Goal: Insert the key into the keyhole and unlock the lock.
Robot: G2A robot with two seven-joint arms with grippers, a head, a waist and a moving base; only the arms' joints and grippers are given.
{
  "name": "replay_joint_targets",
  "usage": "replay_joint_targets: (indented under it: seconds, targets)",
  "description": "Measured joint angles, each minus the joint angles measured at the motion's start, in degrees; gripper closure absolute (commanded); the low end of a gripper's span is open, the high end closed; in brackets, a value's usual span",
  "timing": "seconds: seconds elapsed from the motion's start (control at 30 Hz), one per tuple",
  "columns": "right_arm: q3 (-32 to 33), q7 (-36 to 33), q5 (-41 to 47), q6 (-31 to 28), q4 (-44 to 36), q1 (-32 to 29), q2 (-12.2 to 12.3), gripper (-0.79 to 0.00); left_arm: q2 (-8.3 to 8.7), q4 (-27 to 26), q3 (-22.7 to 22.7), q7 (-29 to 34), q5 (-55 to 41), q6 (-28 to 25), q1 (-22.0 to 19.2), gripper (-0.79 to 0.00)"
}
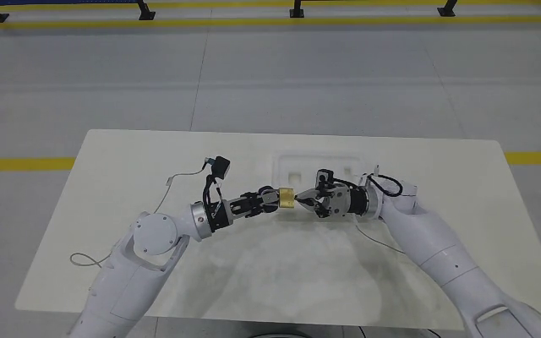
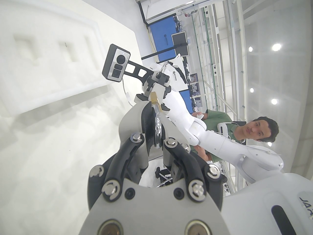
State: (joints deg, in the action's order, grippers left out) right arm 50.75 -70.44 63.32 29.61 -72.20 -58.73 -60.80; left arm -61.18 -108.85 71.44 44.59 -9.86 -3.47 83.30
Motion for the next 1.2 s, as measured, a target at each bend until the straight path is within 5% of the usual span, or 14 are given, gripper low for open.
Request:
replay_joint_targets:
  seconds: [0.03,0.13,0.23,0.6,0.87,1.0,1.07,1.1,1.2]
  targets:
    - [0.1,0.2,0.0,-0.1,-0.1,0.0,0.0,0.0,0.0,0.0,0.0,-0.2,0.0,0.0,0.0,0.0]
    - [0.3,0.5,0.1,-0.3,-0.2,-0.1,-0.1,-0.209,-0.01,-0.2,0.0,-1.0,0.2,0.0,0.3,0.0]
    - [0.6,0.6,0.0,-0.5,-0.2,-0.3,-0.1,-0.339,0.0,-0.3,-0.1,-1.1,0.3,0.0,0.3,0.0]
    - [1.7,1.0,-0.9,-2.4,-0.4,-0.9,-0.2,-0.489,-0.02,-0.3,-0.6,-1.5,0.4,0.1,0.0,0.0]
    - [2.6,1.2,-5.9,-4.8,-2.0,-0.7,0.2,-0.413,0.21,-0.4,-0.1,0.4,-0.2,1.1,0.1,0.0]
    - [3.0,1.1,-8.6,-6.2,-3.3,-0.8,0.4,-0.453,0.34,-0.5,0.3,0.9,-0.4,1.8,0.3,0.0]
    - [3.1,0.8,-9.4,-7.0,-3.8,-1.0,0.5,-0.566,0.39,-0.6,0.4,1.0,-0.3,2.2,0.5,0.0]
    - [3.2,0.8,-9.8,-7.6,-4.1,-1.2,0.5,-0.76,0.42,-0.7,0.4,1.0,-0.2,2.4,0.5,0.0]
    - [3.8,0.8,-8.7,-8.8,-4.5,-2.0,0.5,-0.785,0.45,-0.9,0.3,0.7,0.1,2.9,0.6,0.0]
